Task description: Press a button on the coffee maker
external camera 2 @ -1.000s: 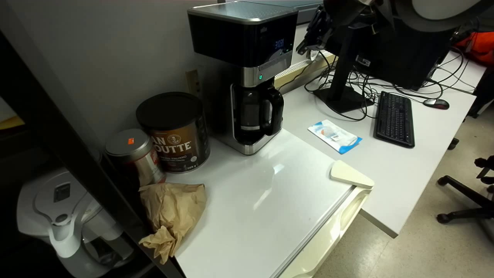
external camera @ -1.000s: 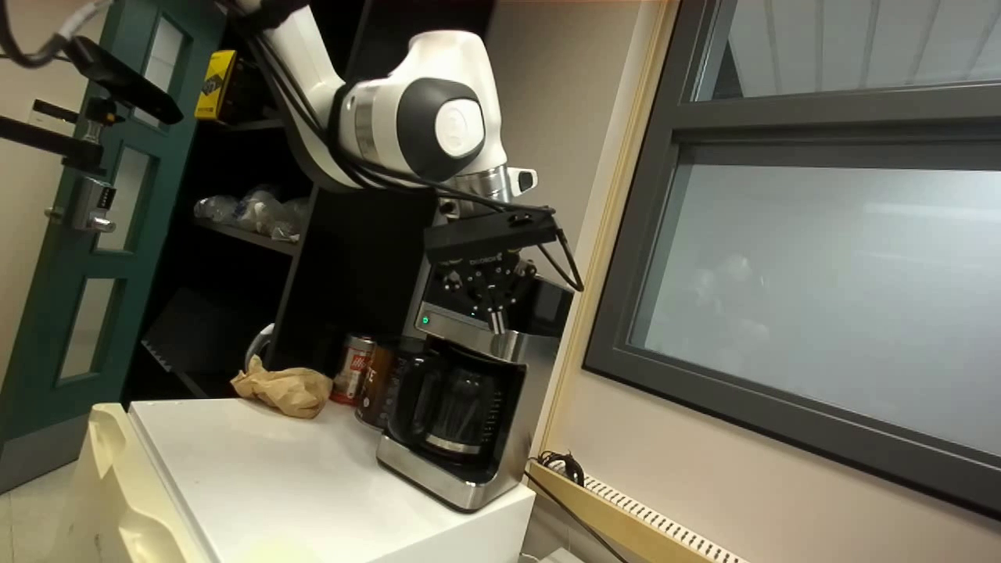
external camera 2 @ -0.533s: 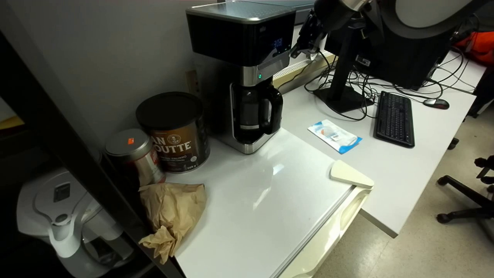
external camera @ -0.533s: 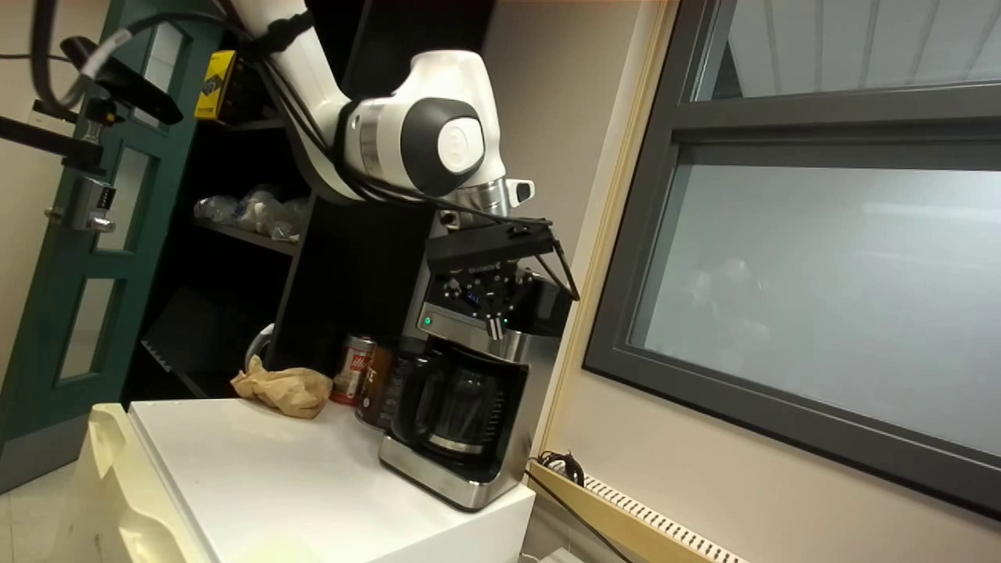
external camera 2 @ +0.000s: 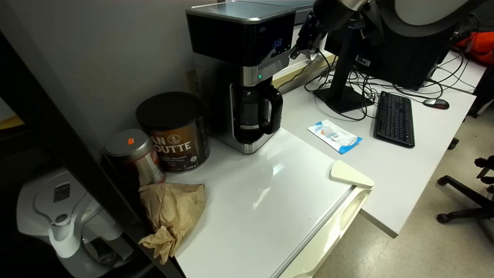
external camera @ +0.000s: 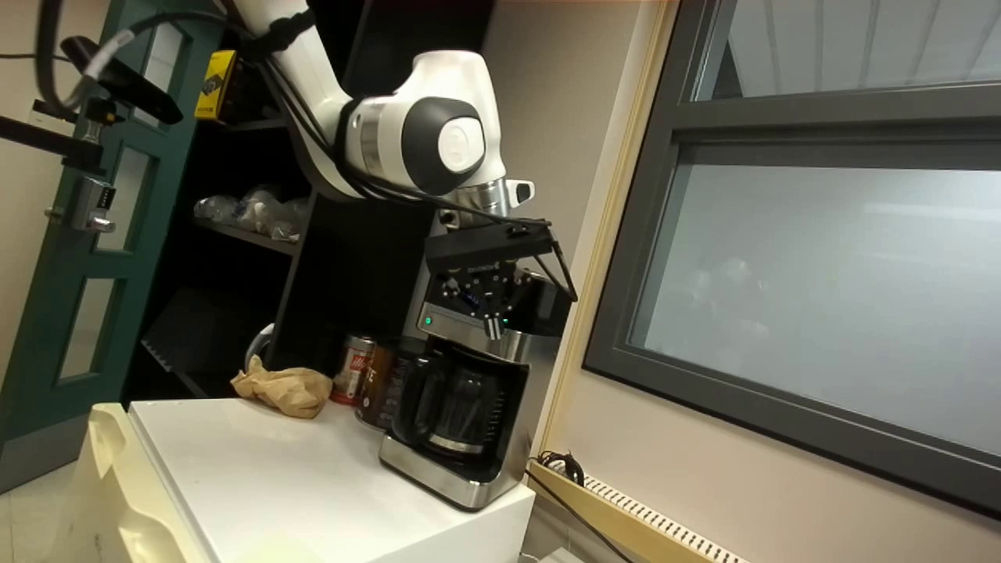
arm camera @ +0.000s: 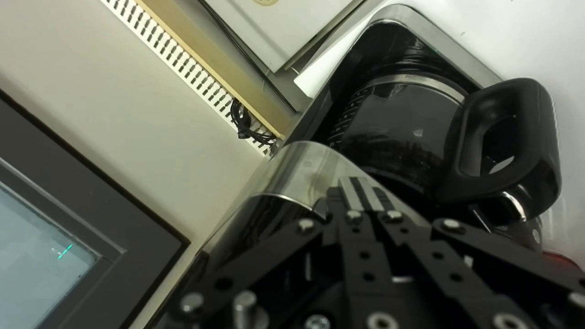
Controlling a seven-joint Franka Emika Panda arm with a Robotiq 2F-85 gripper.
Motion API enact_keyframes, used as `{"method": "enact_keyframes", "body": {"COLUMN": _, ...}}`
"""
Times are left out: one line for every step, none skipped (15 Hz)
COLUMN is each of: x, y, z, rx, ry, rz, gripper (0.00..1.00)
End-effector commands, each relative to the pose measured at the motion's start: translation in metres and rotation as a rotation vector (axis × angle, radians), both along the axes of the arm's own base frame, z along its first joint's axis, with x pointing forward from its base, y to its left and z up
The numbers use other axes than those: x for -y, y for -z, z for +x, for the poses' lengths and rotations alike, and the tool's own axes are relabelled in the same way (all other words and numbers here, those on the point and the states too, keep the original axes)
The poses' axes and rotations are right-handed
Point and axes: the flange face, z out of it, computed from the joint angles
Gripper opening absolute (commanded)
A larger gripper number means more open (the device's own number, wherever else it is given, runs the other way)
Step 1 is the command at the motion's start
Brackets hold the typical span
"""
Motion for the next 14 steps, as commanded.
{"method": "enact_keyframes", "body": {"x": -0.004, "y": -0.014, "z": -0.018, "rx": -0.028, "ry": 0.001, "rz": -0.008, "gripper": 0.0}}
{"method": "enact_keyframes", "body": {"x": -0.004, "y": -0.015, "z": -0.021, "rx": -0.031, "ry": -0.001, "rz": -0.013, "gripper": 0.0}}
{"method": "enact_keyframes", "body": {"x": -0.004, "y": -0.017, "z": -0.027, "rx": -0.042, "ry": -0.001, "rz": -0.021, "gripper": 0.0}}
{"method": "enact_keyframes", "body": {"x": -0.004, "y": -0.018, "z": -0.031, "rx": -0.044, "ry": -0.004, "rz": -0.025, "gripper": 0.0}}
{"method": "enact_keyframes", "body": {"x": -0.004, "y": -0.019, "z": -0.037, "rx": -0.057, "ry": -0.012, "rz": -0.032, "gripper": 0.0}}
{"method": "enact_keyframes", "body": {"x": -0.004, "y": -0.02, "z": -0.042, "rx": -0.063, "ry": -0.02, "rz": -0.036, "gripper": 0.0}}
{"method": "enact_keyframes", "body": {"x": -0.004, "y": -0.02, "z": -0.048, "rx": -0.076, "ry": -0.025, "rz": -0.043, "gripper": 0.0}}
{"method": "enact_keyframes", "body": {"x": -0.004, "y": -0.021, "z": -0.052, "rx": -0.083, "ry": -0.028, "rz": -0.048, "gripper": 0.0}}
{"method": "enact_keyframes", "body": {"x": -0.003, "y": -0.022, "z": -0.058, "rx": -0.092, "ry": -0.034, "rz": -0.054, "gripper": 0.0}}
{"method": "enact_keyframes", "body": {"x": -0.002, "y": -0.022, "z": -0.063, "rx": -0.098, "ry": -0.038, "rz": -0.06, "gripper": 0.0}}
{"method": "enact_keyframes", "body": {"x": -0.001, "y": -0.024, "z": -0.067, "rx": -0.104, "ry": -0.044, "rz": -0.064, "gripper": 0.0}}
{"method": "enact_keyframes", "body": {"x": -0.001, "y": -0.025, "z": -0.071, "rx": -0.109, "ry": -0.047, "rz": -0.068, "gripper": 0.0}}
{"method": "enact_keyframes", "body": {"x": 0.001, "y": -0.026, "z": -0.075, "rx": -0.114, "ry": -0.049, "rz": -0.069, "gripper": 0.0}}
{"method": "enact_keyframes", "body": {"x": 0.002, "y": -0.027, "z": -0.078, "rx": -0.119, "ry": -0.048, "rz": -0.072, "gripper": 0.0}}
